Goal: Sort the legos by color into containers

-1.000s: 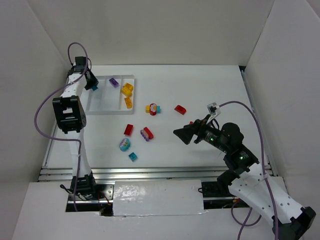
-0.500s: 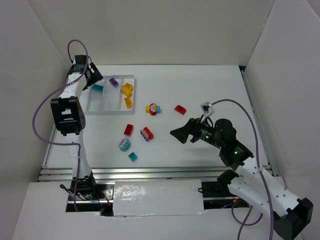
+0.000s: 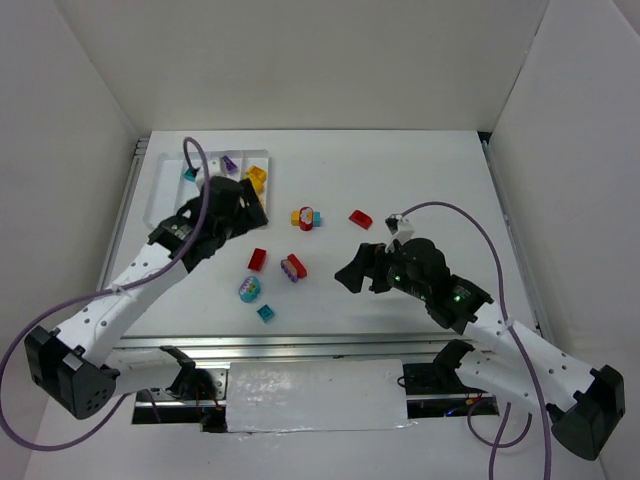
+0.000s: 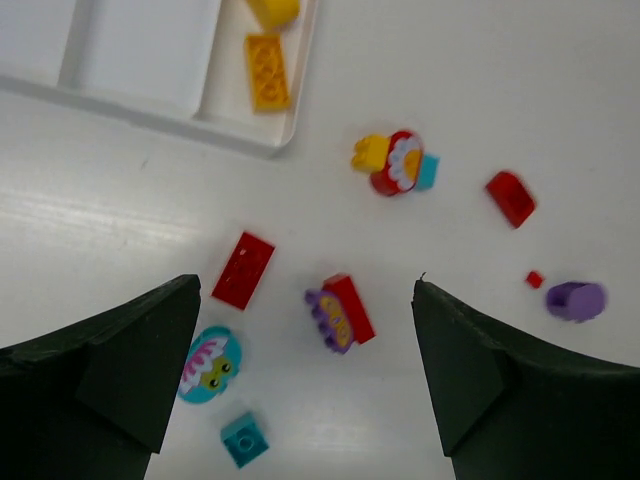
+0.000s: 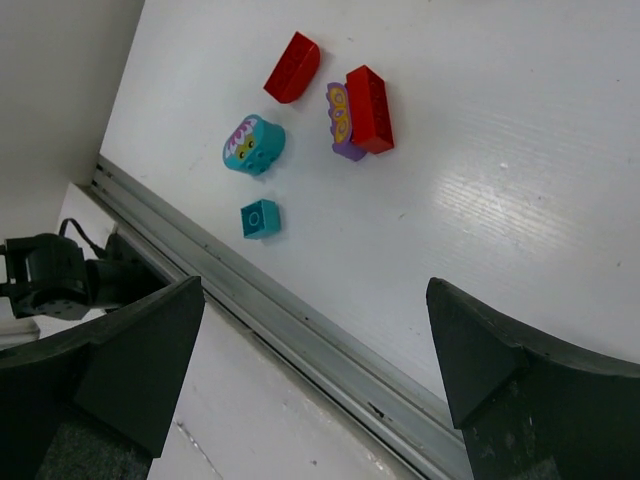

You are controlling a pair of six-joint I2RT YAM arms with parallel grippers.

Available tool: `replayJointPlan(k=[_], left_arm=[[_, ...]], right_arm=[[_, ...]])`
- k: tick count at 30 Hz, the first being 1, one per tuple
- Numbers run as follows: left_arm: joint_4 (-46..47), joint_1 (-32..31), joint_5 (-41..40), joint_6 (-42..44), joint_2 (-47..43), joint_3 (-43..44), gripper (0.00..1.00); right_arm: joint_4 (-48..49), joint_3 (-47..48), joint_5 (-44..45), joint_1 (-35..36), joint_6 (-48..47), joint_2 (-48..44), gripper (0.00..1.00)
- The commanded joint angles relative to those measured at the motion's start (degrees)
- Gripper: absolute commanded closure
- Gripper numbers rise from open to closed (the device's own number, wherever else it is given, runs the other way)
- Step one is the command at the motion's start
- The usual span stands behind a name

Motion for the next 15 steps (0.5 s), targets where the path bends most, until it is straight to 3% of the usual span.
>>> replayJointPlan(k=[1,3,9,15], left_arm=[[-6.7,-5.3,-6.2,-4.5,2.2,-6.4,0.0],[-7.8,-8.0,-6.0,-4.4,2.4,-7.7,0.01],[0.1,-8.2,3.1,-2.2,0.4,-20.1,0.0],[2.5,-8.1,3.7,-3.5,2.7,-24.7,0.01]], right_arm=[[-2.6,1.8,4.3,0.6,0.7,-3.2,0.0],[-2.8,1.1,3.7,0.7,0.5,-4.5,0.0],[-3.3,-0.3,0.4,0.7,-1.0,-9.1,0.0],[-3.8,-1.0,-0.1,0.8,-1.5,-10.2,0.01]])
